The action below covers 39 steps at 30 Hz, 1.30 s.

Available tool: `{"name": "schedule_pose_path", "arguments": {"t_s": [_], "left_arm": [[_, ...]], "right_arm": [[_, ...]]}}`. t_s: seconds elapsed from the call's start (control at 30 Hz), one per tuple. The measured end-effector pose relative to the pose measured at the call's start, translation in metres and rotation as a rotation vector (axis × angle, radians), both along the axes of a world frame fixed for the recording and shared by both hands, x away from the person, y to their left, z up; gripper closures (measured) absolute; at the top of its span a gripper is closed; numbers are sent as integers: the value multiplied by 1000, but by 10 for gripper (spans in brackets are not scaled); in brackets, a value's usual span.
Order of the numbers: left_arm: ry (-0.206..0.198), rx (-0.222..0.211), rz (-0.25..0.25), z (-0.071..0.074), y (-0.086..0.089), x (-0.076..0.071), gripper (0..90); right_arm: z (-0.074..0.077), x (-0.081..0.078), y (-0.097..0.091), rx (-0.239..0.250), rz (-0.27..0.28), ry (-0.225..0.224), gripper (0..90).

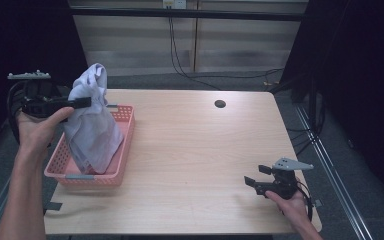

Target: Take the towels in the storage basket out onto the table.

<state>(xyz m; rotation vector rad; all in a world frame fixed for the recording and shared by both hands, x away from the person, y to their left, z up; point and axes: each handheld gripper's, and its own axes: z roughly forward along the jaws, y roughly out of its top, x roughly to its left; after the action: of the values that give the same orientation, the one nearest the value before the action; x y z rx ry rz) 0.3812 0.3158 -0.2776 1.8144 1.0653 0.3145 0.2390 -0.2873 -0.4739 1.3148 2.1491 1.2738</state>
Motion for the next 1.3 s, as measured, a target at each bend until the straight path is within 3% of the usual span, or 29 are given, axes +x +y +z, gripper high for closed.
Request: {"name": "schedule_pose_path", "arguments": {"t_s": [0.23,0.4,0.73,0.87,1.3], "left_arm": [[-23,18,-1,13,-5,-1,703],[-45,-3,-15,26,-10,-1,703],[-79,1,-7,46,-11,-2,703],[-101,0,-6,59,-10,-5,702],[-144,-6,-37,79,-23,-15,701]], "right_arm": [[0,0,0,2,2,-2,232],[0,0,0,2,1,-3,232],[0,-1,0,6,0,-2,231],[0,0,0,5,0,-1,231],[0,0,0,5,3,-1,231]]}}
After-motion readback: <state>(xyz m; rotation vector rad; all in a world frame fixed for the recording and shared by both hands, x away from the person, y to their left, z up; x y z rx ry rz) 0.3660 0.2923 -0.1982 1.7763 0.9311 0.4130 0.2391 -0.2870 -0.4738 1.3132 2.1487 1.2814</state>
